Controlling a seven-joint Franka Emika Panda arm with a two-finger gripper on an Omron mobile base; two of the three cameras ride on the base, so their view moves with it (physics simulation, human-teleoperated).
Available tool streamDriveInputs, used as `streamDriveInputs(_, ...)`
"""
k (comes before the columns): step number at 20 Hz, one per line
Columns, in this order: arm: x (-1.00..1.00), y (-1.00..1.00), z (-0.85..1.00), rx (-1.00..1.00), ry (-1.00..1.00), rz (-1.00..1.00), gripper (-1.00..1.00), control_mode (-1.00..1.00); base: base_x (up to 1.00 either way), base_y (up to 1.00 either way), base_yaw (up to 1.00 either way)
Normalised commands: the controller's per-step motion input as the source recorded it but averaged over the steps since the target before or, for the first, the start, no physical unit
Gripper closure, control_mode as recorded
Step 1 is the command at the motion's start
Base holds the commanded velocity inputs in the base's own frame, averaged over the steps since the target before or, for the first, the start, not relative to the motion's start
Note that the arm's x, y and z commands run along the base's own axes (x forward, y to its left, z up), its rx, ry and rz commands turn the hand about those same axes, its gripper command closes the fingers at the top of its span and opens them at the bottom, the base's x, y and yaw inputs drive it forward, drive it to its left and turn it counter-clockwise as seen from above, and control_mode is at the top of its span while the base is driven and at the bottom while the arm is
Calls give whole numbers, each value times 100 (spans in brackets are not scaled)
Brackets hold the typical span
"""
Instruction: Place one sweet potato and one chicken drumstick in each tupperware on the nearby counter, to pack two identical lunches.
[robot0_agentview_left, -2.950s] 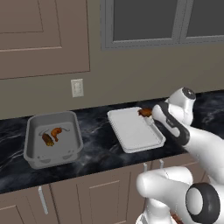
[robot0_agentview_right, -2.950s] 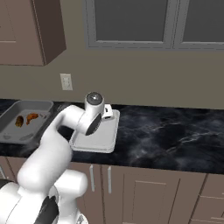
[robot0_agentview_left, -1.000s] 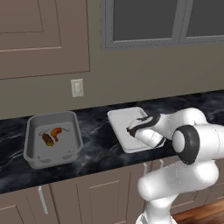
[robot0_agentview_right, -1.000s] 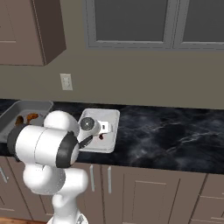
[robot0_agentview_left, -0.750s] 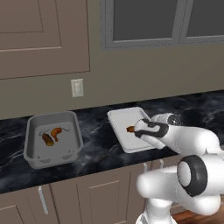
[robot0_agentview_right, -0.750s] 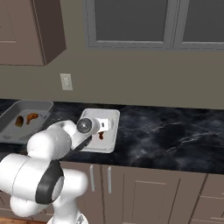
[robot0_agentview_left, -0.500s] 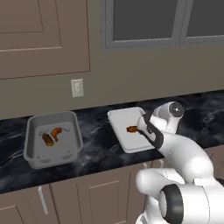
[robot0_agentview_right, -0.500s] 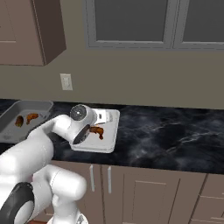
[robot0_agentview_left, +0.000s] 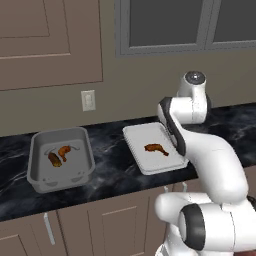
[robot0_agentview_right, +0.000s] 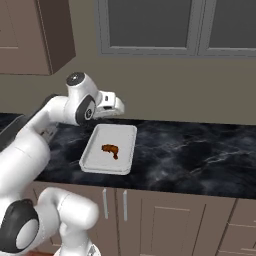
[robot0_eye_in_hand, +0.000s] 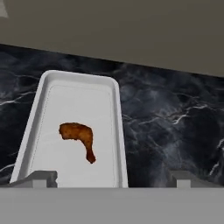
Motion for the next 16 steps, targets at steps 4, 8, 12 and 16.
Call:
streamDriveInputs(4,-88,15,13,0,-17,7,-100,-100,0,0,0)
streamDriveInputs(8,-92,19,-18,0,-47,12,-100,-100,0,0,0)
streamDriveInputs(12,-86,19,-1,0,-33,14,-100,-100,0,0,0)
streamDriveInputs(16,-67,13,3,0,-19,11,-100,-100,0,0,0)
